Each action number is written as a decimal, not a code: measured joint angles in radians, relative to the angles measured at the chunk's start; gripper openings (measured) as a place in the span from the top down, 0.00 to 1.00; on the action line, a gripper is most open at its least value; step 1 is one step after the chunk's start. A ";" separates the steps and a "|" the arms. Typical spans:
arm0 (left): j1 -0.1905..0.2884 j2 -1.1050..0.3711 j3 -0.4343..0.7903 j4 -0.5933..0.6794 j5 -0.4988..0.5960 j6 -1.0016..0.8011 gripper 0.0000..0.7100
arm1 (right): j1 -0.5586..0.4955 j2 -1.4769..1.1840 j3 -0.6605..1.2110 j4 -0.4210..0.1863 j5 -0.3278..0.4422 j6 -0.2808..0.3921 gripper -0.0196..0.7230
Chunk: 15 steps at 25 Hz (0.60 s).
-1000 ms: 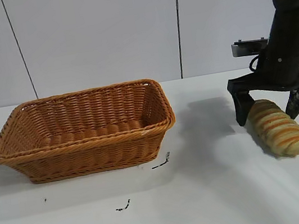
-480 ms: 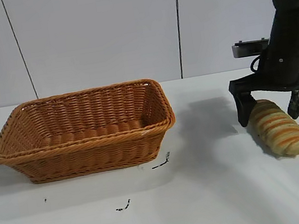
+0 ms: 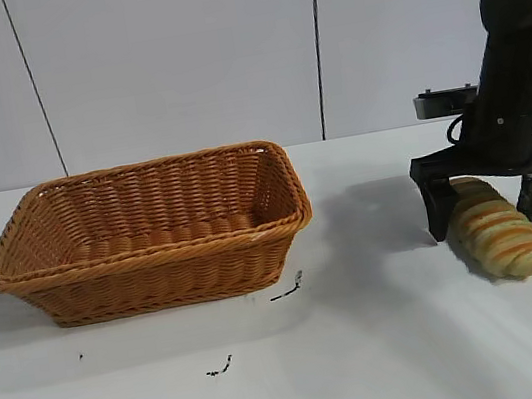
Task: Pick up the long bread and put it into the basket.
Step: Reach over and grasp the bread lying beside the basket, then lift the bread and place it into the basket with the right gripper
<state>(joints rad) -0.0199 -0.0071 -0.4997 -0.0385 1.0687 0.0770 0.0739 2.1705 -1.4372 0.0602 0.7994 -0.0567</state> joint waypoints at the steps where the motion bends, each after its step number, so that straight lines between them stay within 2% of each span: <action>1: 0.000 0.000 0.000 0.000 0.000 0.000 0.03 | 0.000 -0.012 0.000 -0.003 0.002 0.000 0.79; 8: 0.000 0.000 0.000 0.000 0.000 0.000 0.03 | 0.000 -0.191 -0.006 -0.043 0.035 -0.001 0.79; 15: 0.000 0.000 0.000 0.000 0.000 0.000 0.03 | 0.018 -0.198 -0.264 -0.047 0.204 -0.007 0.80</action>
<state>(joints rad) -0.0199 -0.0071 -0.4997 -0.0385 1.0687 0.0770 0.0915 1.9730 -1.7008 0.0129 1.0035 -0.0638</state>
